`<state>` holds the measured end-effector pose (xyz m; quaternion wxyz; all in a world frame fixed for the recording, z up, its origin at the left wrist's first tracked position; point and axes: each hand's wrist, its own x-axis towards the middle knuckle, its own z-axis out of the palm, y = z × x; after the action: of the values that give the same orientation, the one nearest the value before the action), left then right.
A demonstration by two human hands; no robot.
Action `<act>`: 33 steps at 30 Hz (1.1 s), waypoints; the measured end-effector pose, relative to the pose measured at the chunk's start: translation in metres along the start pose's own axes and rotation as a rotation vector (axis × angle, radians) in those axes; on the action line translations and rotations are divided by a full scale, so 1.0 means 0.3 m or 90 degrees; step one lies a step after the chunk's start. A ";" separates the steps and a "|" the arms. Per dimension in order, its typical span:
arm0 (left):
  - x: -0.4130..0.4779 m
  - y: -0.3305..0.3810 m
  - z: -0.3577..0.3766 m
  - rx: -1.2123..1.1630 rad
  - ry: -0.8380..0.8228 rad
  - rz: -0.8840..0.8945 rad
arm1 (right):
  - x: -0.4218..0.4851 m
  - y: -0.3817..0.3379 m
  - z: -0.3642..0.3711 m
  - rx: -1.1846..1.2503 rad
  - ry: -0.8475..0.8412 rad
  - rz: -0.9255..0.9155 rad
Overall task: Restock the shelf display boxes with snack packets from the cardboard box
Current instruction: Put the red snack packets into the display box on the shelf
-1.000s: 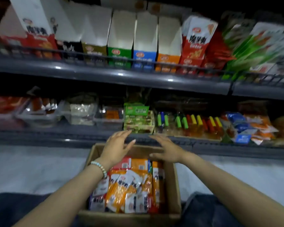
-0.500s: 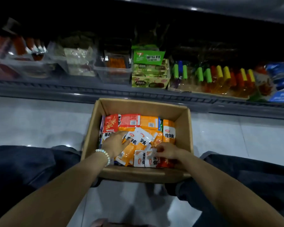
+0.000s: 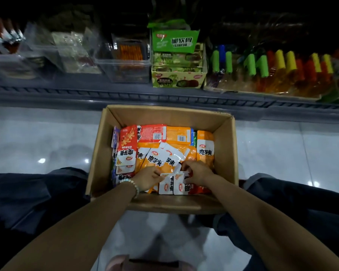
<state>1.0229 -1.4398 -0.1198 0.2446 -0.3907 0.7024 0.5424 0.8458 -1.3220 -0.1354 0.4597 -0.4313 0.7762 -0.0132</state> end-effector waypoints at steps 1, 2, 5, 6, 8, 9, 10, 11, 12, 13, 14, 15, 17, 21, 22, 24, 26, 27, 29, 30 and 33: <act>0.003 0.003 0.005 -0.020 0.000 0.002 | 0.001 0.006 0.000 0.015 0.000 -0.006; 0.005 0.008 0.011 -0.031 0.005 0.010 | -0.002 0.013 -0.003 0.037 -0.001 -0.013; 0.016 0.024 0.027 -0.033 0.051 0.031 | -0.012 0.032 -0.011 0.090 -0.021 -0.028; 0.016 0.035 0.029 -0.043 0.063 0.029 | -0.016 0.033 -0.013 0.098 -0.021 -0.028; 0.012 0.061 0.028 -0.063 0.077 0.033 | -0.021 0.032 -0.023 0.109 0.000 -0.022; 0.012 0.072 0.027 -0.070 0.086 0.036 | -0.024 0.031 -0.033 0.115 0.009 -0.022; 0.010 0.084 0.022 -0.076 0.095 0.031 | -0.029 0.026 -0.047 0.128 0.012 -0.028; 0.006 0.097 0.016 -0.096 0.103 0.031 | -0.038 0.019 -0.063 0.162 0.009 -0.033; -0.002 0.112 0.003 -0.127 0.109 0.025 | -0.047 0.012 -0.082 0.216 0.011 -0.039; -0.008 0.123 -0.012 -0.171 0.114 0.023 | -0.054 0.002 -0.100 0.279 0.026 -0.045; -0.020 0.139 -0.030 -0.215 0.112 0.015 | -0.058 -0.010 -0.117 0.339 0.054 -0.050; -0.030 0.151 -0.050 -0.243 0.113 0.009 | -0.061 -0.028 -0.133 0.390 0.089 -0.053; -0.060 0.181 -0.097 -0.284 0.133 0.018 | -0.058 -0.076 -0.164 0.469 0.139 -0.056; -0.112 0.210 -0.199 -0.377 0.222 0.049 | -0.043 -0.196 -0.203 0.576 0.159 -0.049; -0.125 0.210 -0.225 -0.373 0.237 0.054 | -0.040 -0.223 -0.208 0.604 0.161 -0.048; -0.146 0.202 -0.273 -0.355 0.263 0.065 | -0.032 -0.277 -0.209 0.658 0.151 -0.046; -0.165 0.193 -0.313 -0.341 0.286 0.081 | -0.025 -0.331 -0.201 0.709 0.109 -0.036; -0.172 0.188 -0.329 -0.334 0.300 0.089 | -0.019 -0.354 -0.194 0.724 0.086 -0.032; -0.179 0.179 -0.358 -0.308 0.322 0.088 | -0.011 -0.394 -0.181 0.730 0.039 -0.020; -0.182 0.176 -0.370 -0.282 0.328 0.086 | -0.004 -0.408 -0.175 0.735 0.035 -0.020; -0.176 0.144 -0.417 -0.230 0.433 0.149 | 0.021 -0.432 -0.167 0.769 0.047 -0.002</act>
<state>1.0282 -1.5394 -0.0181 -0.1377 -0.5022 0.6764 0.5209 0.8935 -1.4264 -0.0569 0.5962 -0.0944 0.6458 -0.4675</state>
